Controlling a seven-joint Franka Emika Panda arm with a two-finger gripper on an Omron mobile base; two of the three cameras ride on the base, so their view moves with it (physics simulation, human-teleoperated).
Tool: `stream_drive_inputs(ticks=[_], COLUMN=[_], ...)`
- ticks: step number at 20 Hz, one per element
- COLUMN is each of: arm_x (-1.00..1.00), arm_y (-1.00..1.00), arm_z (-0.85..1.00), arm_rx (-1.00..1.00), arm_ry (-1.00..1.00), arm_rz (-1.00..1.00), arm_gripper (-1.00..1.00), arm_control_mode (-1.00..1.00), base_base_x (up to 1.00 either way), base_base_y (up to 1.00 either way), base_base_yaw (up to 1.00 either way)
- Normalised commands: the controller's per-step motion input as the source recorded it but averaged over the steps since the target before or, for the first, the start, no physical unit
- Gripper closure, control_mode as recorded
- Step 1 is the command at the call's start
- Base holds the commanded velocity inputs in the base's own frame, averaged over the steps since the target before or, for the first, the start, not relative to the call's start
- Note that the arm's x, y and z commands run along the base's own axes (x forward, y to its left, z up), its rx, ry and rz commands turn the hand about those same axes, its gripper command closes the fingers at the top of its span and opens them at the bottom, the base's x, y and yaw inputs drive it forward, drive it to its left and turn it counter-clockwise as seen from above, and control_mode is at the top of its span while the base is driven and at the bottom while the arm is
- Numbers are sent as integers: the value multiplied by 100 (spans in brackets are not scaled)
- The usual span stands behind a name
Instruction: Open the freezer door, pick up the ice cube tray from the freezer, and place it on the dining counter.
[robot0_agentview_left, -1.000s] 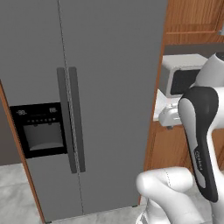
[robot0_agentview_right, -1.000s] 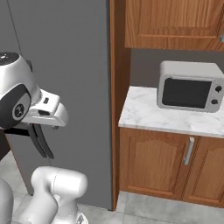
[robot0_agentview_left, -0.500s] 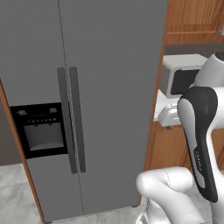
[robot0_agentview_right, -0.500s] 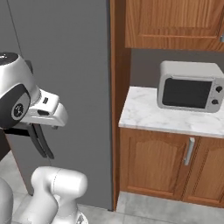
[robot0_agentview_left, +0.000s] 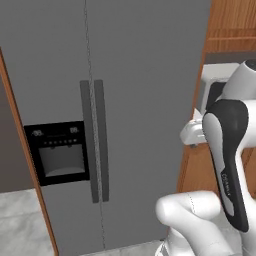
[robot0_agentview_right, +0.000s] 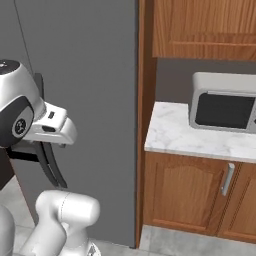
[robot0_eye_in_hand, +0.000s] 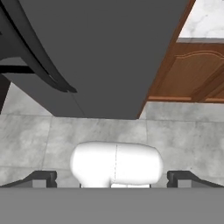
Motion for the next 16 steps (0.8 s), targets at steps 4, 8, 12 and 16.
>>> stream_drive_inputs(ticks=[4, 8, 12, 16], arm_x=[0, 0, 0, 0], arm_y=[0, 0, 0, 0], arm_z=[0, 0, 0, 0], arm_rx=[0, 0, 0, 0], arm_ry=[0, 0, 0, 0], arm_rz=[0, 0, 0, 0], arm_gripper=[-100, -100, -100, -100], arm_control_mode=[100, 100, 100, 100], base_base_x=[30, 23, 36, 40], base_base_y=[6, 0, 0, 0], base_base_yaw=[0, 2, 3, 4])
